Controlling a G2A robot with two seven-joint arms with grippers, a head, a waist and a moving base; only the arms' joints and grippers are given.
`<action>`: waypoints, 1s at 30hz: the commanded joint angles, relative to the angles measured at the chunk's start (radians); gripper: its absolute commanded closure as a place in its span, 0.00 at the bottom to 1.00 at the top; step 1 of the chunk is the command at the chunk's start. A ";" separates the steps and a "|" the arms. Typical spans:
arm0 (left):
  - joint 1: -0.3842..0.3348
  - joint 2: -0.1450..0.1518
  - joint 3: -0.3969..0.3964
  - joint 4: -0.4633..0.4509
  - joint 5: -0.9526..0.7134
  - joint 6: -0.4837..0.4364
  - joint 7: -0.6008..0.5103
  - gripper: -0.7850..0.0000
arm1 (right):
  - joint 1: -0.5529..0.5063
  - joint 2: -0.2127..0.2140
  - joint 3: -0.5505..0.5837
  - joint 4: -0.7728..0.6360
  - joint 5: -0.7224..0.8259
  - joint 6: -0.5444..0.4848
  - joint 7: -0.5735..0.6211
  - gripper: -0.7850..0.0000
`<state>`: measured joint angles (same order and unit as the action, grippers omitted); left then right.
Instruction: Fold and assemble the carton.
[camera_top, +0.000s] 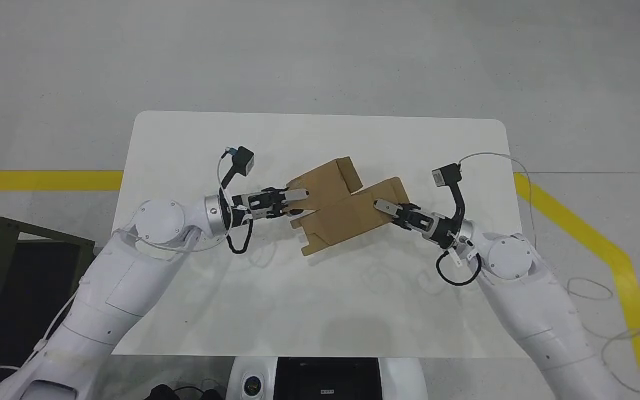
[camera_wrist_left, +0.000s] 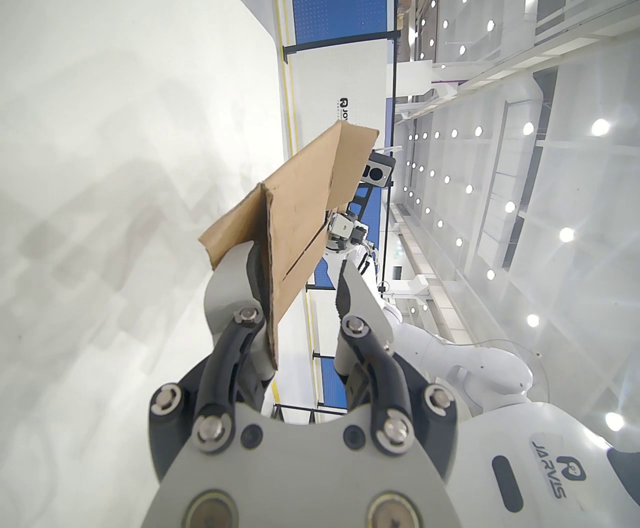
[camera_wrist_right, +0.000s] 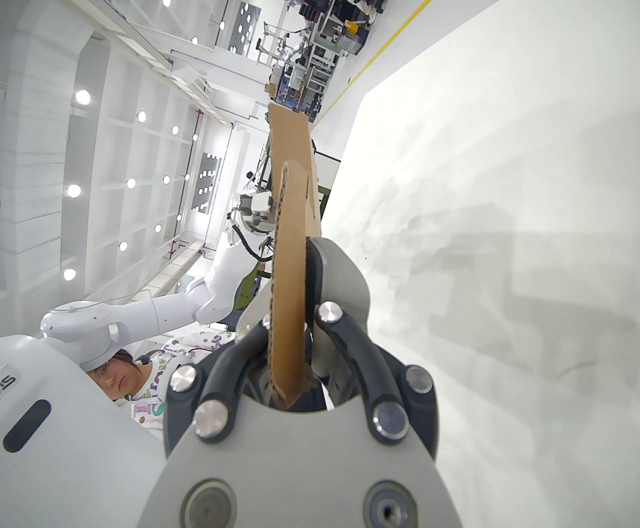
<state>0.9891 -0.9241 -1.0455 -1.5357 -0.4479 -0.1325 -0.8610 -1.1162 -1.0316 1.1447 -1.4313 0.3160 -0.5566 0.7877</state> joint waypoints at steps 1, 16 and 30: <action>0.003 -0.001 -0.003 0.000 0.003 0.001 -0.002 0.76 | 0.000 -0.001 0.000 0.001 -0.001 0.000 0.001 1.00; -0.001 -0.012 -0.020 0.013 0.012 0.008 -0.011 1.00 | -0.019 0.002 0.028 0.011 -0.025 0.015 0.020 0.00; -0.052 -0.011 -0.038 0.022 0.099 -0.085 -0.183 1.00 | -0.011 0.034 0.140 -0.029 0.083 0.008 0.269 0.00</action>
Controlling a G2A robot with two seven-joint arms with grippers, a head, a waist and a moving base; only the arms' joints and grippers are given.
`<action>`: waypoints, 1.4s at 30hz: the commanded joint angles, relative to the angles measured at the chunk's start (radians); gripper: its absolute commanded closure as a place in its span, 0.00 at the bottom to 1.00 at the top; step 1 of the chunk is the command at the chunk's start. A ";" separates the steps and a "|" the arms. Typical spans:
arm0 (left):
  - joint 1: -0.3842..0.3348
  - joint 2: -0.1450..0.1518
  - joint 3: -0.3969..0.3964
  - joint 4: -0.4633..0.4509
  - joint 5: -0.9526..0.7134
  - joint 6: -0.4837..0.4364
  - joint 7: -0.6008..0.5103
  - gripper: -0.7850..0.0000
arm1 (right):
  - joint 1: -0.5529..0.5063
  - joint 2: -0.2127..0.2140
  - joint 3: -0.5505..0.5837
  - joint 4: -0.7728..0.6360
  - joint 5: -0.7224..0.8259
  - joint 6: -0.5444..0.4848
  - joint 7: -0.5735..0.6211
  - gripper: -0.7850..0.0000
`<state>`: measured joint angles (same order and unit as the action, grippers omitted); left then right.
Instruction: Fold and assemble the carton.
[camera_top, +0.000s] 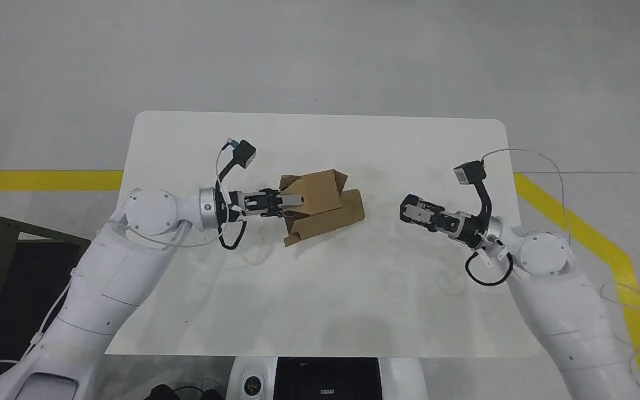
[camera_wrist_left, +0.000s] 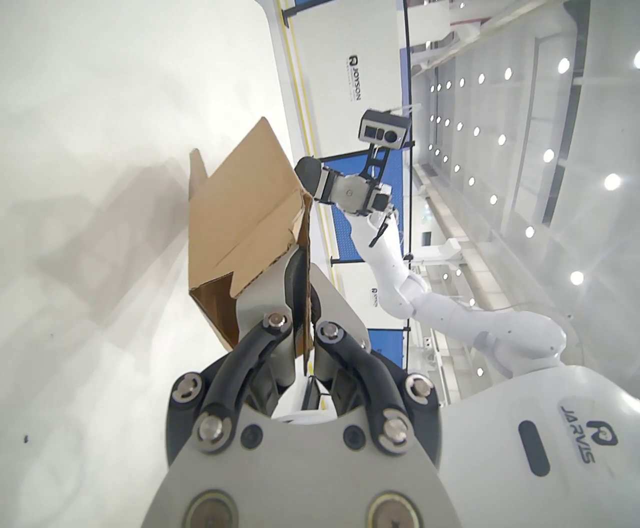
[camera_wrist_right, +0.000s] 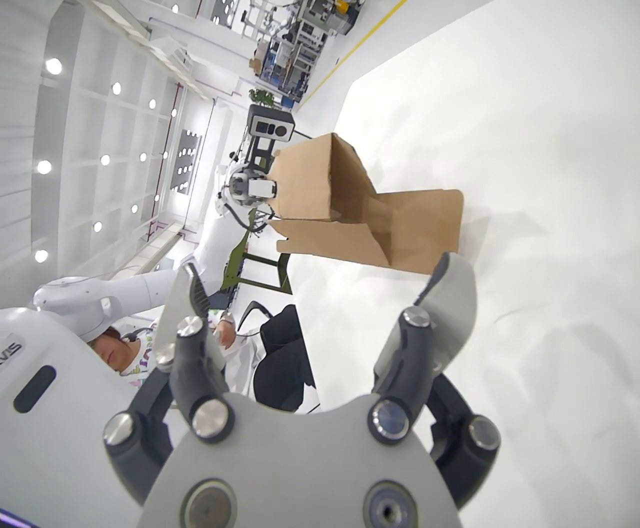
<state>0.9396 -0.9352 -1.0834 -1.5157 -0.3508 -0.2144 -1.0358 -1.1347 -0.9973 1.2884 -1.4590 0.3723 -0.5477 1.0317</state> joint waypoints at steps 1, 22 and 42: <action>-0.004 0.000 0.001 0.003 0.007 -0.006 -0.018 1.00 | 0.018 -0.002 -0.010 -0.003 0.055 -0.009 0.043 0.00; -0.007 -0.012 0.026 -0.026 -0.037 0.005 -0.112 1.00 | 0.204 -0.062 -0.295 0.097 0.172 -0.140 0.101 0.06; -0.007 -0.020 0.033 -0.033 -0.035 0.007 -0.136 1.00 | 0.269 -0.081 -0.411 0.198 0.245 -0.110 0.131 0.29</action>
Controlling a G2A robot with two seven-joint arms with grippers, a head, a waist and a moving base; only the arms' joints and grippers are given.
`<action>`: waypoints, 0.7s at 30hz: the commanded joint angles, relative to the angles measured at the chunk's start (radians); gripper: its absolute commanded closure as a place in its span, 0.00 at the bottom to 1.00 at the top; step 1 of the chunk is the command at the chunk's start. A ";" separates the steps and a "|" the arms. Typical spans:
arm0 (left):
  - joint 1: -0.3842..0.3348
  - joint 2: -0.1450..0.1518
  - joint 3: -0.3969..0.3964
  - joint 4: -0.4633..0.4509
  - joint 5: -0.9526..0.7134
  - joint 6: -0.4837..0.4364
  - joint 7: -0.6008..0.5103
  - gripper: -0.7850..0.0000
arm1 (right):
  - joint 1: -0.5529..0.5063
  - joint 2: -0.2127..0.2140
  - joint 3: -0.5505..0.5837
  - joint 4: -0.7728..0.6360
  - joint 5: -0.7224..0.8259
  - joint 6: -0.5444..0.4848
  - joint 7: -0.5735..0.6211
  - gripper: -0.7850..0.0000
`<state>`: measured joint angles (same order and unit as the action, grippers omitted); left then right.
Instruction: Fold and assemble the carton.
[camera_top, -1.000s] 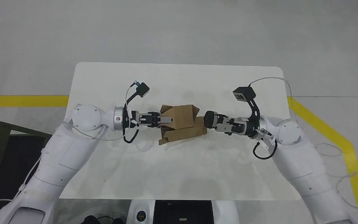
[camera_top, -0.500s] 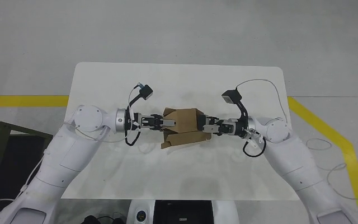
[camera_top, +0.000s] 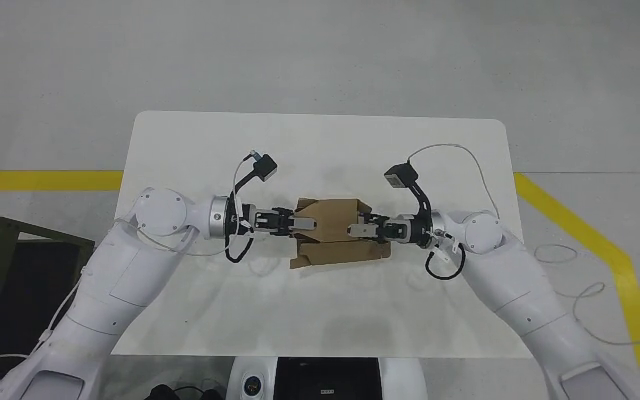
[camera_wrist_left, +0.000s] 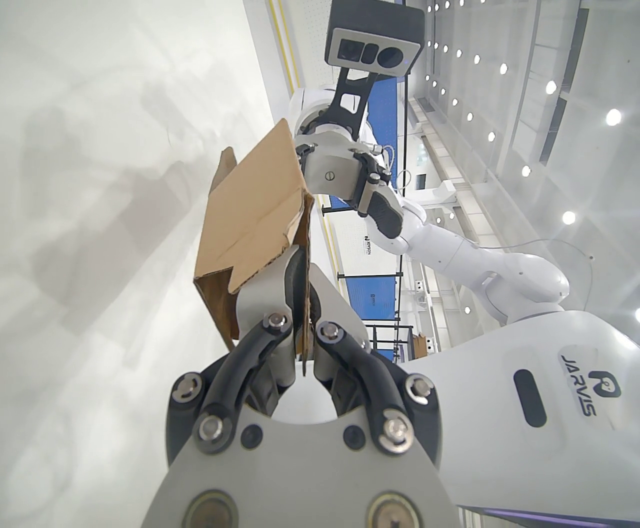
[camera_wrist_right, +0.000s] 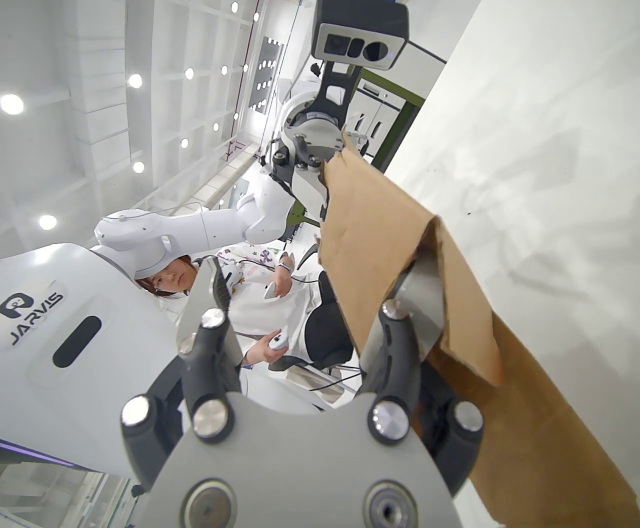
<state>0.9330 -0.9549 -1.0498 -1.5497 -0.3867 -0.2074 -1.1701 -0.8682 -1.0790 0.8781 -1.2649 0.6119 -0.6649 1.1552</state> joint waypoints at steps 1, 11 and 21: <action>-0.001 0.000 -0.001 0.002 0.003 -0.001 -0.004 1.00 | 0.005 0.002 -0.001 0.007 0.013 0.012 0.012 0.29; -0.004 -0.002 -0.001 0.008 -0.007 -0.009 -0.041 1.00 | 0.026 0.007 -0.013 0.012 0.046 0.037 0.037 0.58; -0.016 -0.009 0.011 0.008 -0.016 -0.016 -0.055 1.00 | 0.068 -0.006 -0.069 0.027 0.050 0.036 0.036 0.68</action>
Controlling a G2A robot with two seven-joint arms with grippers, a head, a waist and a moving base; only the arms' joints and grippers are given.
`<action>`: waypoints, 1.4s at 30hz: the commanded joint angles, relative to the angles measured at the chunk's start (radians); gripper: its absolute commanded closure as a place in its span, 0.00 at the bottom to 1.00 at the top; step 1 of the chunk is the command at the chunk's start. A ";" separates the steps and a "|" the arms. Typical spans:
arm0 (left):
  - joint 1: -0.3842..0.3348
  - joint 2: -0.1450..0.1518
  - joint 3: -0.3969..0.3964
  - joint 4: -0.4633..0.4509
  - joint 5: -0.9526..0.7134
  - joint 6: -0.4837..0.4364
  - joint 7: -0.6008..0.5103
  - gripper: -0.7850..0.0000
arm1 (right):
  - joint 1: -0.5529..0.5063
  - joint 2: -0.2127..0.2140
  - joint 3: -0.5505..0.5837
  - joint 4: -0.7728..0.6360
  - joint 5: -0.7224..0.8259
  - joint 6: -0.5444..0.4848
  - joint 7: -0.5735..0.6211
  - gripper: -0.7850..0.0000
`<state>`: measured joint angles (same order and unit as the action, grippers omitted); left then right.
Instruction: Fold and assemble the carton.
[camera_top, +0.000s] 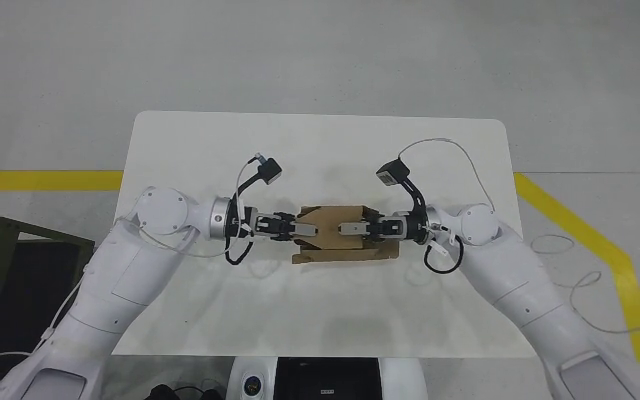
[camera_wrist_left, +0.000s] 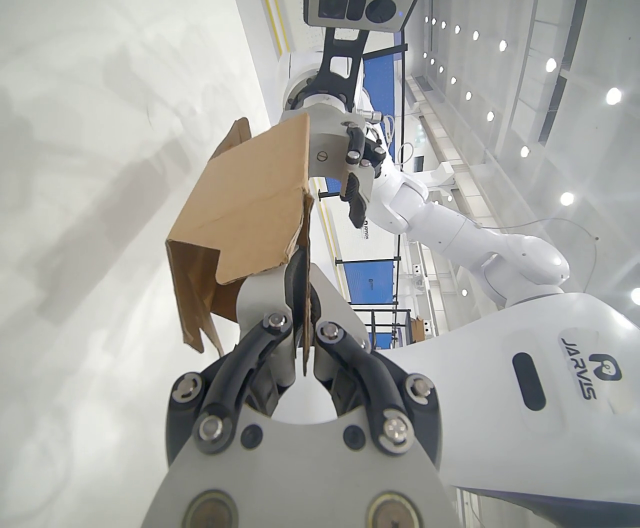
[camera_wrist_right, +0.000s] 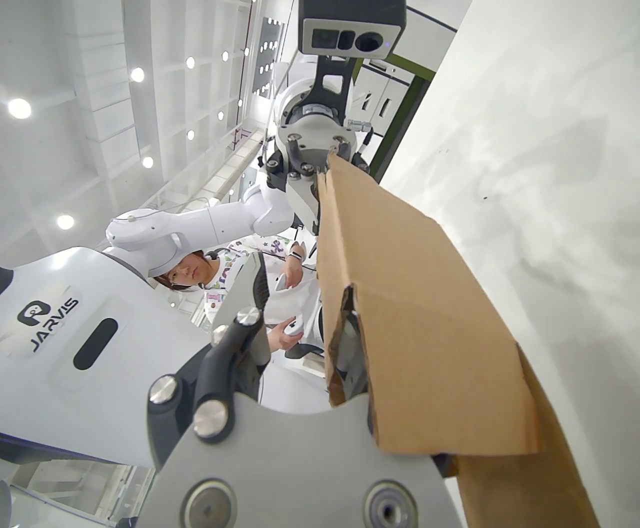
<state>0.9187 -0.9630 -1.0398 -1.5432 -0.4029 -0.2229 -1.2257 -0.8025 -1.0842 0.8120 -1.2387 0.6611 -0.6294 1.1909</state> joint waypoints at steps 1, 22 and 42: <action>-0.003 -0.001 0.002 0.002 0.000 -0.001 0.000 1.00 | 0.006 -0.001 -0.007 0.003 0.002 0.000 0.000 0.71; -0.004 -0.007 -0.028 0.000 -0.078 0.035 0.022 0.00 | 0.019 0.002 -0.031 0.031 -0.024 -0.033 -0.033 1.00; -0.004 -0.032 -0.010 -0.049 -0.223 0.099 0.100 0.00 | 0.029 -0.018 -0.042 0.052 -0.071 -0.079 -0.080 1.00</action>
<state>0.9173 -0.9932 -1.0563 -1.5936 -0.6271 -0.1225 -1.1297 -0.7740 -1.1007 0.7703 -1.1856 0.5899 -0.7076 1.1124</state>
